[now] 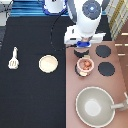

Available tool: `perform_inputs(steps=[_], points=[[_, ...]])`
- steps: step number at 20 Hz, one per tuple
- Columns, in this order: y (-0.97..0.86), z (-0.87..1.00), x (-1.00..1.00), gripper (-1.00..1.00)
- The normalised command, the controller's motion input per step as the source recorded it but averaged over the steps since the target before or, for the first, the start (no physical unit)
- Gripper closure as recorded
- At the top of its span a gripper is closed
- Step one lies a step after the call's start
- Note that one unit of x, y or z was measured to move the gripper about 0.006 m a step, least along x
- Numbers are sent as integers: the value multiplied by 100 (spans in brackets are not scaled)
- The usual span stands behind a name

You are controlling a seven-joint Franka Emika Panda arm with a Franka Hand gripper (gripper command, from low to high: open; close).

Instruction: Take the lid off the pot, put the pot on the plate, and use the tool to push the pot to the front of the table.

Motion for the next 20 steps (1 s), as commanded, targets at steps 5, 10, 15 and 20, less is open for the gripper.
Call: perform_inputs(steps=[5,10,15,20], points=[[27,-56,-80,100],[24,-37,29,100],[0,-22,43,100],[-2,2,40,-100]])
